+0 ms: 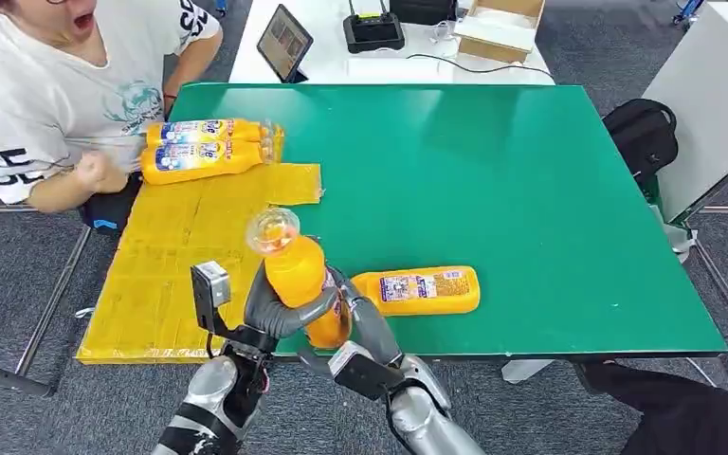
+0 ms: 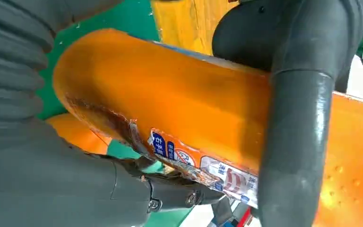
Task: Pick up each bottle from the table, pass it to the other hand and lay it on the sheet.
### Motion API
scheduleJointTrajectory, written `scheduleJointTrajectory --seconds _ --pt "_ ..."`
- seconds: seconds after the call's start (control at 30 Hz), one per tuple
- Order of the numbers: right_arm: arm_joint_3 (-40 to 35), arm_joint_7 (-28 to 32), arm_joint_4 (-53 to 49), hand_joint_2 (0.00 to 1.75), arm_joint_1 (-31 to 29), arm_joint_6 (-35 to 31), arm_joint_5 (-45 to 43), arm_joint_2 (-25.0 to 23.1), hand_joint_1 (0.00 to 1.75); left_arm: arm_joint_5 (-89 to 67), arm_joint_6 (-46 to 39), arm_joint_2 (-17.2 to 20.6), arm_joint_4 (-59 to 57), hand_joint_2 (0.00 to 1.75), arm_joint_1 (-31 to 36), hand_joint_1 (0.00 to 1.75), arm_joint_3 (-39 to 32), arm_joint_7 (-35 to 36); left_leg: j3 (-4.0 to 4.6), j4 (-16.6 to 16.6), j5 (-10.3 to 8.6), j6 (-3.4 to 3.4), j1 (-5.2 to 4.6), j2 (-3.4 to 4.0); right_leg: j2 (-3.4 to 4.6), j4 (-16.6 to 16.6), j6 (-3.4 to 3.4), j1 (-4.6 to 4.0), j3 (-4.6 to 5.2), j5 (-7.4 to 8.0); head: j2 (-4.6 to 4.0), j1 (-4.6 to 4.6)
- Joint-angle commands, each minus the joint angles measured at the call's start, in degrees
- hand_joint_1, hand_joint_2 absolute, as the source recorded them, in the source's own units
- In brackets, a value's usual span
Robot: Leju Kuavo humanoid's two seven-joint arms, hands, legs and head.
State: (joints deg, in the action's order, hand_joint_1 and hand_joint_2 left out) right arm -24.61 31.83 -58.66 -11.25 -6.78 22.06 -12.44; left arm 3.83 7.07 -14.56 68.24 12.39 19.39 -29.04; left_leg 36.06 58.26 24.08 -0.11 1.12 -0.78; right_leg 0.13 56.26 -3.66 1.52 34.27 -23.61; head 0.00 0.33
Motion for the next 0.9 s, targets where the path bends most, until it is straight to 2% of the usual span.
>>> scheduleJointTrajectory --seconds 0.03,0.07,0.1,0.17,0.23,0.4,0.47,0.5,0.7,0.83,0.87,0.9 --pt "-1.7 -0.9 -5.4 0.0 0.0 1.9 -2.6 0.7 0.0 -5.1 -6.1 1.6 0.1 1.75 5.2 1.75 -1.9 -1.8 -0.21 0.0 0.1 0.05 0.05 0.06 -0.02 0.0 0.23 -0.1 -0.2 -0.08 0.0 0.02" --pt "-1.4 -0.9 -5.7 0.0 0.0 1.8 -3.0 0.6 0.0 -5.8 -7.0 1.7 0.3 1.75 5.4 1.75 -2.2 -2.1 -0.12 0.0 0.06 0.04 0.03 0.04 -0.02 0.0 0.17 -0.06 -0.12 -0.05 0.0 0.02" --pt "-0.8 -0.7 -6.6 0.0 0.2 1.4 -3.7 0.5 0.0 -9.3 -11.3 2.0 0.9 1.75 6.0 1.75 -3.0 -3.1 -0.1 0.0 0.04 0.03 0.03 0.04 -0.01 0.0 0.15 -0.06 -0.11 -0.03 0.0 0.04" --pt "-0.7 -0.7 -7.4 0.0 0.3 1.4 -3.8 0.6 0.0 -9.4 -11.4 2.4 1.1 1.75 6.7 1.75 -3.7 -3.1 -0.14 0.0 0.06 0.04 0.03 0.07 0.0 0.0 0.17 -0.07 -0.13 -0.04 0.0 0.02" --pt "-0.1 -0.5 -8.6 0.0 0.3 0.7 -4.8 0.2 0.0 -15.6 -18.5 2.9 0.8 1.75 7.9 1.75 -4.8 -4.4 -0.21 0.0 0.09 0.03 0.05 0.09 0.0 0.0 0.23 -0.1 -0.19 -0.07 0.0 0.02" --pt "-0.2 0.0 -11.6 0.0 0.2 -0.7 -6.4 -0.1 0.0 -24.8 -28.6 3.9 -3.4 1.75 11.5 1.75 -8.7 -6.0 -0.07 0.0 0.0 0.02 0.03 0.02 0.01 0.0 0.11 -0.04 -0.07 -0.01 0.0 0.02" --pt "-0.3 0.2 -12.3 0.0 0.1 -1.7 -6.7 -0.1 0.0 -24.9 -28.9 4.3 -5.9 1.75 13.1 1.75 -10.2 -5.8 -0.16 0.0 0.03 0.03 0.04 0.12 0.06 0.0 0.15 -0.06 -0.13 -0.02 0.0 0.02" --pt "-0.5 0.1 -12.6 0.0 0.0 -2.1 -7.1 -0.1 0.0 -28.7 -33.0 4.7 -7.8 1.75 14.1 1.75 -10.5 -6.8 -0.12 0.0 0.0 0.01 0.04 0.07 0.01 0.0 0.13 -0.05 -0.11 -0.01 0.0 0.0" --pt "-0.9 1.0 -15.7 0.0 0.5 -4.7 -8.4 0.0 0.0 -39.6 -40.6 6.7 -19.9 1.75 19.7 1.75 -11.1 -5.0 -0.17 -0.1 -0.02 0.01 0.03 0.01 -0.04 0.0 0.14 -0.04 -0.16 -0.02 0.0 0.02" --pt "-1.6 1.1 -16.7 0.0 0.2 -4.7 -9.2 0.2 0.0 -50.0 -44.6 8.8 -30.3 1.75 24.1 1.75 -8.8 -0.8 -0.31 0.0 0.04 0.04 0.06 0.05 -0.02 0.0 0.21 -0.09 -0.3 -0.06 0.0 0.02" --pt "-2.0 1.2 -16.8 0.0 -0.2 -4.6 -9.5 0.3 0.0 -56.1 -45.2 10.0 -35.6 1.75 26.6 1.75 -6.9 3.4 -0.26 0.0 0.02 0.03 0.05 0.06 0.0 0.0 0.18 -0.08 -0.25 -0.04 0.0 0.02" --pt "-2.1 1.2 -16.7 0.0 -0.3 -4.5 -9.7 0.3 0.0 -55.9 -45.7 10.0 -37.1 1.75 27.2 1.75 -7.4 2.5 -0.19 0.0 -0.02 0.02 0.03 0.01 -0.04 0.0 0.14 -0.04 -0.19 -0.02 0.0 0.02"
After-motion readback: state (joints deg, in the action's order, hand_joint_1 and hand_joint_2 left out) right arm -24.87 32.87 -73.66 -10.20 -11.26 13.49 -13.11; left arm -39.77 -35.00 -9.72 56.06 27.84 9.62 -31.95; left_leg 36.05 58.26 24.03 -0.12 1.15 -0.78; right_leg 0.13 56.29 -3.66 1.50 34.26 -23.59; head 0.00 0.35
